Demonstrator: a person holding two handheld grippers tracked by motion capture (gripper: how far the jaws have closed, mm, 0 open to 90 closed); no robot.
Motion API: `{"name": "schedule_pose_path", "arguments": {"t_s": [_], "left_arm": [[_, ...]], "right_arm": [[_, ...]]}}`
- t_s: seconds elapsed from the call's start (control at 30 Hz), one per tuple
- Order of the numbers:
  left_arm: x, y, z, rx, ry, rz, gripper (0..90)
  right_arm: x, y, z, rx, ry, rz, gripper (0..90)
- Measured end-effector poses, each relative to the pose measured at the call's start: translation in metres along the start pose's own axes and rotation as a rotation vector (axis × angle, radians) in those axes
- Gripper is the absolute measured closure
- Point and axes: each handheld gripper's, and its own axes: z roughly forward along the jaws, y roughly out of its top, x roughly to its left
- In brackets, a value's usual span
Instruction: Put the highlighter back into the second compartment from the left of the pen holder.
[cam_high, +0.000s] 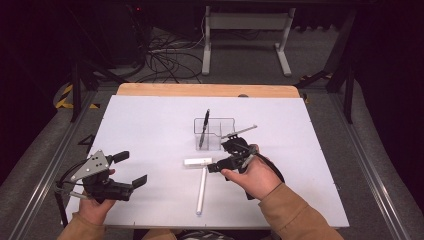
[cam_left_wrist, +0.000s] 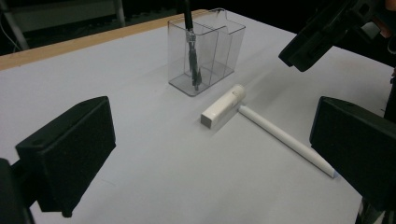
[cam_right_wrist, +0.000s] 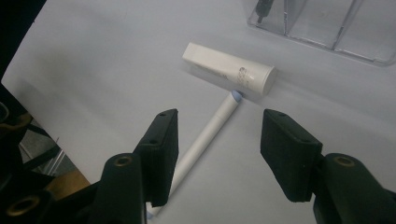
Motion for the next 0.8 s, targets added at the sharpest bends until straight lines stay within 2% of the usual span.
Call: {"name": "schedule_pose_path", "arguments": {"t_s": [0.07,0.23,0.33,0.4,0.63,0.8], "left_arm": [[0.0,0.0,0.0,-0.003,-0.003,-0.001,0.9],[0.0,0.001,0.001,-0.004,-0.005,0.004,0.9],[0.0,0.001,0.002,-0.002,-0.006,0.001,0.9],[0.0,0.001,0.002,-0.002,-0.007,0.002,0.9],[0.0,0.002,0.001,-0.003,-0.004,0.009,0.9],[-0.001,0.002,0.001,-0.001,-0.002,0.007,0.9]], "right_arm": [[0.0,0.001,0.003,0.001,-0.007,0.001,46.8],[0.0,0.002,0.006,0.032,0.003,0.057,47.5],[0.001,0.001,0.007,0.026,0.012,0.077,48.3],[0.0,0.001,0.008,0.019,0.038,0.091,48.1],[0.002,0.002,0.012,0.041,0.019,0.121,51.8],[0.003,0.0,0.014,0.046,-0.002,0.117,52.5]]}}
